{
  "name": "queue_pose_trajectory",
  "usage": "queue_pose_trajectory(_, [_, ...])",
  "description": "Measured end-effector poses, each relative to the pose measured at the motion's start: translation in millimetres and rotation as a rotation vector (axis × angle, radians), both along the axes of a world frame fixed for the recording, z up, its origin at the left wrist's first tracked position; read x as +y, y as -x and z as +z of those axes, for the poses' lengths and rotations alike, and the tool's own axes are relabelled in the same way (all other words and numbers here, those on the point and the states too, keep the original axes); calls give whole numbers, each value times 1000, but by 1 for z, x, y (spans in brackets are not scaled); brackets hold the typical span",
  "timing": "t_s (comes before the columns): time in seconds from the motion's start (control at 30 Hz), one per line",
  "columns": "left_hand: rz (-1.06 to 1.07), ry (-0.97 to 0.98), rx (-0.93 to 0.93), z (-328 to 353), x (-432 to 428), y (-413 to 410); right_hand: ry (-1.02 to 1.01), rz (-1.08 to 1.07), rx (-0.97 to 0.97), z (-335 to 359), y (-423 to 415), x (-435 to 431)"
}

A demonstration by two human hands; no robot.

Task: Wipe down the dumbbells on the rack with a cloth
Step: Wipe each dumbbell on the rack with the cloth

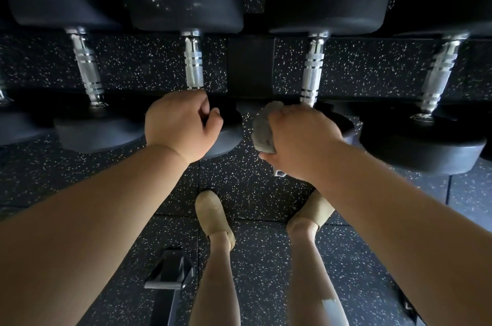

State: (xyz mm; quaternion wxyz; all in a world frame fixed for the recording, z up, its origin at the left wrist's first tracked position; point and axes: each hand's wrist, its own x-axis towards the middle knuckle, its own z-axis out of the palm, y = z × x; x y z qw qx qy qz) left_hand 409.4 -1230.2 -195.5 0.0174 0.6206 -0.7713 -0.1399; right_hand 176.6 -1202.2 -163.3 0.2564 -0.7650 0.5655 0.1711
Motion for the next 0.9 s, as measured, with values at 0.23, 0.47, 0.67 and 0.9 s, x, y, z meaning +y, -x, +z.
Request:
queue_pose_trajectory(0.23, [-11, 12, 3, 0, 0, 0, -103, 25, -37, -6, -2, -11])
queue_pose_trajectory(0.47, [-12, 15, 13, -2, 1, 0, 121, -255, -142, 9, 48, 40])
queue_pose_trajectory(0.67, [-15, 9, 6, -1, 0, 0, 123, 4, -63, -6, -13, 12])
queue_pose_trajectory(0.9, [-34, 15, 12, -2, -1, 0, 286, -425, -242, -10, 71, 66])
